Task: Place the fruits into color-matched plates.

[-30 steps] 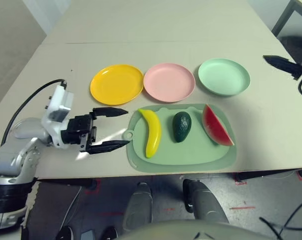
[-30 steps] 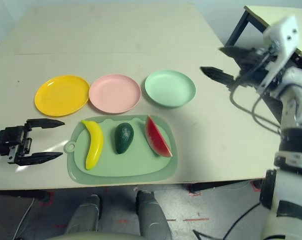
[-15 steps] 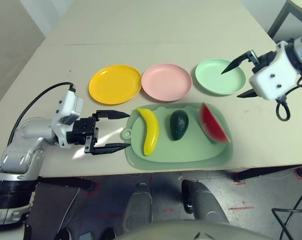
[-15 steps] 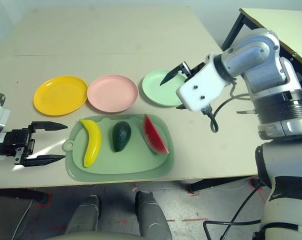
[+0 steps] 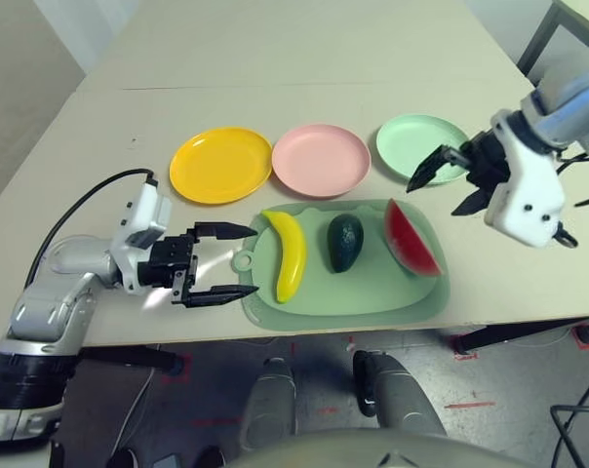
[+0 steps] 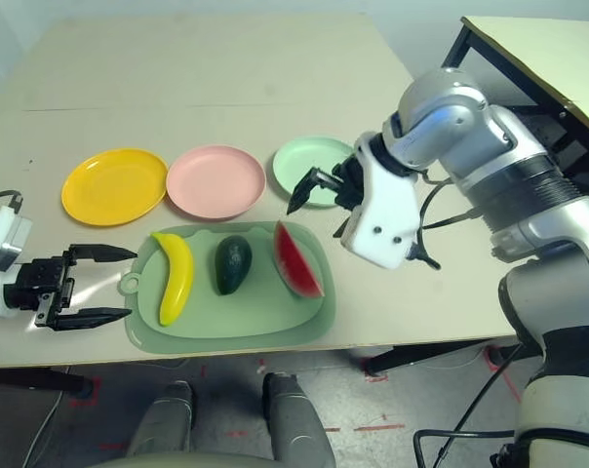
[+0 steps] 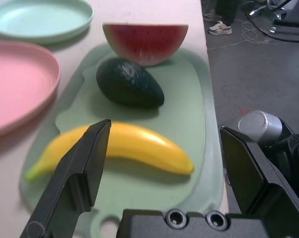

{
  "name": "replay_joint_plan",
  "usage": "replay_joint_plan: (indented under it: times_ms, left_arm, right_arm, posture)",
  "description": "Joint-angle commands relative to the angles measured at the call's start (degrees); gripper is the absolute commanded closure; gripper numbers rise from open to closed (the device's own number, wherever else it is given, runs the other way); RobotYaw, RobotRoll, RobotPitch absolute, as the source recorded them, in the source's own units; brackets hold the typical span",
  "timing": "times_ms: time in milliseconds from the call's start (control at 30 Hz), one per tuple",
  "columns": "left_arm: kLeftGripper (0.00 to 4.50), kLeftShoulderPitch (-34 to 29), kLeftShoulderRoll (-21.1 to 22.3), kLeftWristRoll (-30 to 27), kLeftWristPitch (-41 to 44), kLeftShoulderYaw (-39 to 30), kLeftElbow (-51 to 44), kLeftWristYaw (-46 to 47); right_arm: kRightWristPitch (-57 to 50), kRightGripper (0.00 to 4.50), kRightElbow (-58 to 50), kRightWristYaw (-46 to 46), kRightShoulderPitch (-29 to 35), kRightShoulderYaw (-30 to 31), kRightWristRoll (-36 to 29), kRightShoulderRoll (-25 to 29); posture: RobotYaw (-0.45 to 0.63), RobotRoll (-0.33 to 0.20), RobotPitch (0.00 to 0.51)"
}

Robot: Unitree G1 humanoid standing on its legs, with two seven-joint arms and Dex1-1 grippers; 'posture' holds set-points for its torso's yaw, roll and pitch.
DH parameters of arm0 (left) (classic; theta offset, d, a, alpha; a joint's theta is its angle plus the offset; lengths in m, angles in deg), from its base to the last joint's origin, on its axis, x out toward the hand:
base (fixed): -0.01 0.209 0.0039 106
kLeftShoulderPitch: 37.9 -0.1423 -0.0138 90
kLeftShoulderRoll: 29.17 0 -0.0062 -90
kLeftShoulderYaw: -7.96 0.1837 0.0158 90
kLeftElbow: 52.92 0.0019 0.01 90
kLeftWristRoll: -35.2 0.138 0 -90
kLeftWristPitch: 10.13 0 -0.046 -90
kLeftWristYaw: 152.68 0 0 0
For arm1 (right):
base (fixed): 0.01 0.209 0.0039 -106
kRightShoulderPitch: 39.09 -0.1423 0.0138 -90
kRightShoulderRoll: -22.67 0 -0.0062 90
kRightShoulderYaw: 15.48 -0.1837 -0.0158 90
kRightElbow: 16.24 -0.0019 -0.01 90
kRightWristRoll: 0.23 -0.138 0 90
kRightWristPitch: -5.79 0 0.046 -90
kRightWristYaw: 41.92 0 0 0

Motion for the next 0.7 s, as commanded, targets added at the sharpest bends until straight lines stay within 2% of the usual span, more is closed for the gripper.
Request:
replay_joint_plan:
  times_ms: [33, 300, 700]
  left_arm:
    - [0.00, 1.5, -0.5, 0.8, 1.0, 1.2, 0.6, 0.4]
    - [0.00, 4.2, -0.2, 1.6, 0.8, 0.2, 3.2, 1.2]
    - [0.00, -0.3, 0.0, 0.5, 1.7, -1.5, -1.3, 3.2]
  right_arm:
    - [1.0, 0.03, -0.7, 0.5, 1.1, 1.8, -1.1, -0.3]
    - [1.5, 0.03, -0.2, 0.5, 3.6, 3.7, -0.8, -2.4]
    - [5.9, 0.03, 10.3, 0.5, 5.5, 2.7, 4.3, -7.9]
  posture:
    - [-0.05, 0.000, 0.160]
    - [-0.05, 0.000, 0.166]
    - [0.00, 0.000, 0.166]
